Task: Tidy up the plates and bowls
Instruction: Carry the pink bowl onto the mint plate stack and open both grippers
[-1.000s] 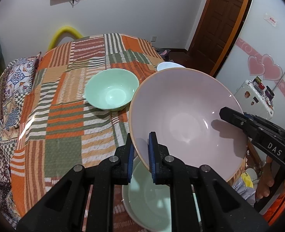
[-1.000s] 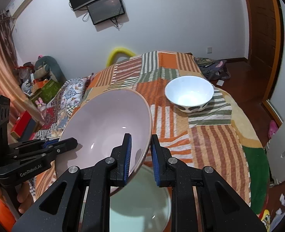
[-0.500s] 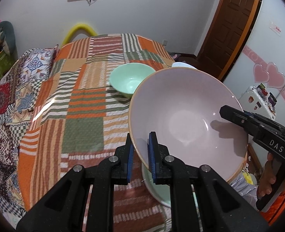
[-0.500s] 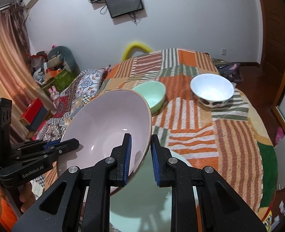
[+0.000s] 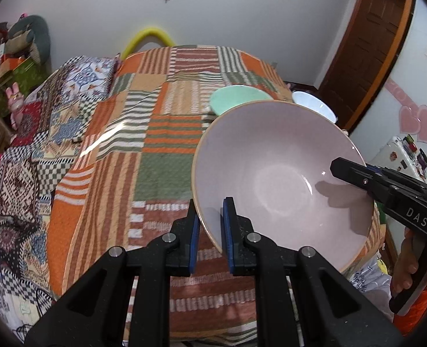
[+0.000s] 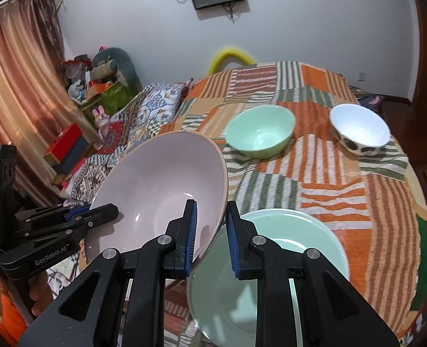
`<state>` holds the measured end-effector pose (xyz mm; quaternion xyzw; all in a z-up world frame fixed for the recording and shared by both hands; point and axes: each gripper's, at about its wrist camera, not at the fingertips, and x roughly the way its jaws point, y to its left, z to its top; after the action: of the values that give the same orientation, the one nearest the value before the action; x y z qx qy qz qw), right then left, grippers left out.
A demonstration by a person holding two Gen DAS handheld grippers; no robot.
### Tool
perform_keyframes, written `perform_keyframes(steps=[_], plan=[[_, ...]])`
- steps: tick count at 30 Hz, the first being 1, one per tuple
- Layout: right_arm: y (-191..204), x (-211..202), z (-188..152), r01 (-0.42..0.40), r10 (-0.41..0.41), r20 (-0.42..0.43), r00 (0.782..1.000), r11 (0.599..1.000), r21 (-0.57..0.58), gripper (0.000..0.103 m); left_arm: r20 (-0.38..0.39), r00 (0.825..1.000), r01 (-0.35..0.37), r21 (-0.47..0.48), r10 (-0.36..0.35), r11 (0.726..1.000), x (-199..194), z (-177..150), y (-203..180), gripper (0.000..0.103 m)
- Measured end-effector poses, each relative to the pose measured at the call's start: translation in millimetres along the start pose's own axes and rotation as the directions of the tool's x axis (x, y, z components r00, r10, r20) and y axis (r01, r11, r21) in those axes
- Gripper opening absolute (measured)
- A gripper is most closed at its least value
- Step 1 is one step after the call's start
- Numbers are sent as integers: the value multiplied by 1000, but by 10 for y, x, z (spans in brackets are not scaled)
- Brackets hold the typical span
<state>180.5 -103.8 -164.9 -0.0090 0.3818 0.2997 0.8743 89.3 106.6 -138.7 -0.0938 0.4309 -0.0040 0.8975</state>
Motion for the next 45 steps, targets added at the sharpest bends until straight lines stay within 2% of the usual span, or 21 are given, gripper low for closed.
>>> perform_keyframes(steps=[11,25,34,45], plan=[[254,409,-101,-42,39,-109,993,999,-27,18,-50,998,-52,-69,48,996,126,-249,419,14],[398,846,-295,-47,39,-231,972,998,-28,19,-134,990,-65,-138,46,988,383,-467,735,14],[358,1028,-364,-43,34,-280,959,999,-27,19,-176,984,-63,-165,34,984,541,-568,813,14],[353,1057,-390,-51,40,-275,961,998,-32,21,-184,983,-49,-196,13,979,584,-608,866,14]])
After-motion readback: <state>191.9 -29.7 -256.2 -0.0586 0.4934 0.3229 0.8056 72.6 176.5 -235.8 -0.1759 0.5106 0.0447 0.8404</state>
